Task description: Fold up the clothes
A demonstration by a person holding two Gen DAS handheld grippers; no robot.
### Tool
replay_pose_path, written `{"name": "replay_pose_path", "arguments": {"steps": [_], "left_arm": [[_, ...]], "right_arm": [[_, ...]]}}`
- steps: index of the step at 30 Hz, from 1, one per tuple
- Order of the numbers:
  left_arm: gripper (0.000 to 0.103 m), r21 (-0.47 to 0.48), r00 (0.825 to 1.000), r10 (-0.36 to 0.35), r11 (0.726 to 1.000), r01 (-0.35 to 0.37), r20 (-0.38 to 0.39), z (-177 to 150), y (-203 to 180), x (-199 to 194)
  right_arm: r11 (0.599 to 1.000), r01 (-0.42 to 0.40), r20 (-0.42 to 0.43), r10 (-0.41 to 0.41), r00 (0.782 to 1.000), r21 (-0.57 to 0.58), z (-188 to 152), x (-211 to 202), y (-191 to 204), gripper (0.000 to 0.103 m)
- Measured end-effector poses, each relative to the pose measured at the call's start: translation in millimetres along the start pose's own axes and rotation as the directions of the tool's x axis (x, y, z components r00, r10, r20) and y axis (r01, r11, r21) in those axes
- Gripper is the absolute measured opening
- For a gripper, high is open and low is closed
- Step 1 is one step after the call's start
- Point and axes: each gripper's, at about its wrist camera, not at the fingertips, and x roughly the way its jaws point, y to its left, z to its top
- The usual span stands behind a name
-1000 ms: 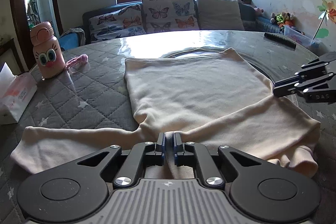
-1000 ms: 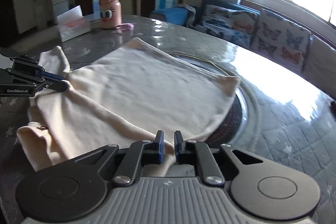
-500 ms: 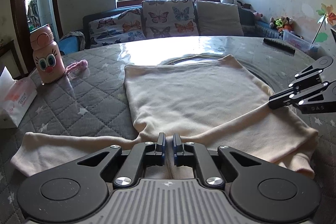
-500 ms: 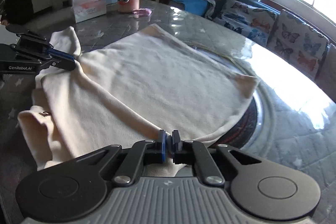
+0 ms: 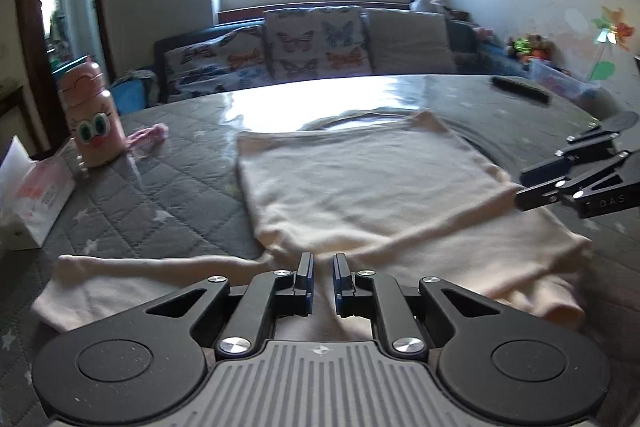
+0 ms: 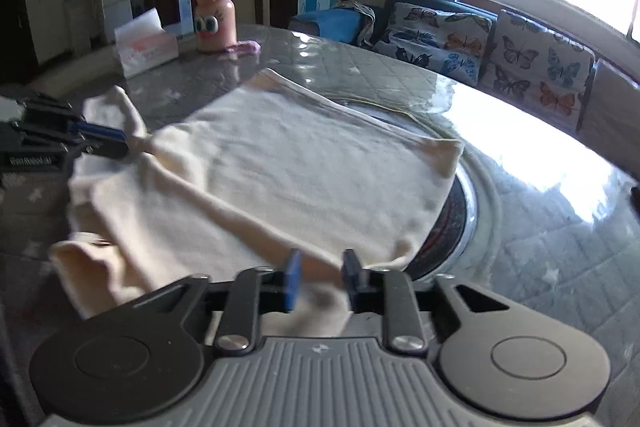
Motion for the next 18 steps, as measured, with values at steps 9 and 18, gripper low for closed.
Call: {"name": "replay_pose_path", "arguments": {"steps": [9,18], "left_arm": [[0.022,0.015,0.999,-0.022,1.0,0.023,-0.028,-24,-6,-3],[0.04,-0.087,0.996,0.089,0.992,-0.09,-0.018,-25,33,-19]], "right_arm": [[0.997,0.019,-0.007,-0.019,1.0,0.07,-29,-8,24,0.057],[0.999,0.018,0.056,-0.02,0.998,0.038,-3,-14,37,0.079]]}}
